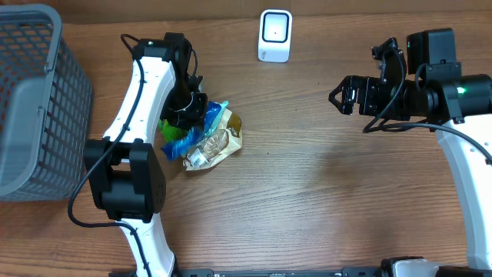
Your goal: Scan the item barcode
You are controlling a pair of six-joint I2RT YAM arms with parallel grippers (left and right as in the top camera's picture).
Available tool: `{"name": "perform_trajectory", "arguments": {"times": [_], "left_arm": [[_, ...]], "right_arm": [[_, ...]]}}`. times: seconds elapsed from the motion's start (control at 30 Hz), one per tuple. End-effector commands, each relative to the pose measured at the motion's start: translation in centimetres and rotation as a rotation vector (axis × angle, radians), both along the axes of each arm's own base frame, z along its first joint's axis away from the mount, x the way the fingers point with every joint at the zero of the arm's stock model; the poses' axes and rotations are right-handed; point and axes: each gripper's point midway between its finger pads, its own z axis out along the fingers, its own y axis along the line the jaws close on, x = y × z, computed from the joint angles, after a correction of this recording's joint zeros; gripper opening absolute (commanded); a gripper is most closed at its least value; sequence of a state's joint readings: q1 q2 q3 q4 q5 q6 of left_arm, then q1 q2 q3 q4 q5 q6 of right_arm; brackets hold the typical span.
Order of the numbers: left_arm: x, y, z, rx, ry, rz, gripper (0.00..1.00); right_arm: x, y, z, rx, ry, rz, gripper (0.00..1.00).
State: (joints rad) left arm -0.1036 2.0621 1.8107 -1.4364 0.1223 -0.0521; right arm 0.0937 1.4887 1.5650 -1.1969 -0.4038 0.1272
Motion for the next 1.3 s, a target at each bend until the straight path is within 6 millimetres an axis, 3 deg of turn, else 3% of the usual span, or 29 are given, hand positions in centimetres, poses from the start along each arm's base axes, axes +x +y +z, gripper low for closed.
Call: {"name": "perform_trajectory", "arguments": {"times": [0.0,0.17,0.33,0.4,0.5,0.57,0.67,0.73,0.83,0.97,1.07,1.17,1.27], "left_arm": [[-0.2,0.3,0.6,0.024,-0.012,0.005,0.49],[0.2,0.0,1.0,0.009,-0.027,0.006,0.52],[2.2,-1.3,4.7,-0.072,-0.152,-0.006,0.53],[3.4,-1.5,7.6,-0.088,-0.248,-0.009,0.54],[4.9,-1.7,13.5,-0.107,-0.433,-0.023,0.59],[5.2,-1.7,16.1,-0.114,-0.512,-0.031,0.63],[5.4,-1.6,22.6,-0.122,-0.701,-0.038,0.72],[5.1,-1.2,25.0,-0.116,-0.772,-0.034,0.77],[4.5,0.3,28.0,-0.069,-0.863,-0.006,0.96],[3.9,4.1,29.8,0.025,-0.919,0.080,1.00],[3.9,7.5,29.5,0.052,-0.902,0.188,1.00],[3.8,9.2,28.7,0.062,-0.872,0.250,1.00],[4.0,9.3,27.9,0.066,-0.843,0.253,1.00]], "right_arm": [[0.1,0.1,0.5,-0.001,-0.020,0.003,1.00],[0.5,0.1,0.7,0.001,-0.039,0.002,1.00],[0.8,0.1,0.9,0.003,-0.052,0.002,1.00],[0.7,0.3,0.9,0.012,-0.049,0.004,1.00],[0.6,1.1,1.3,0.059,-0.052,0.031,0.99],[0.4,1.7,1.7,0.094,-0.054,0.053,0.98],[0.2,3.0,1.9,0.126,-0.032,0.041,0.95],[0.0,3.9,1.9,0.143,-0.013,0.026,0.93],[-0.2,5.2,1.6,0.139,0.030,-0.039,0.92],[-0.9,7.7,0.1,0.115,0.100,-0.067,0.92],[-1.5,10.6,-2.7,0.094,0.200,-0.039,0.92],[-2.3,13.6,-6.7,0.057,0.332,-0.031,0.90],[-3.3,15.6,-10.0,0.018,0.439,-0.038,0.90]]}}
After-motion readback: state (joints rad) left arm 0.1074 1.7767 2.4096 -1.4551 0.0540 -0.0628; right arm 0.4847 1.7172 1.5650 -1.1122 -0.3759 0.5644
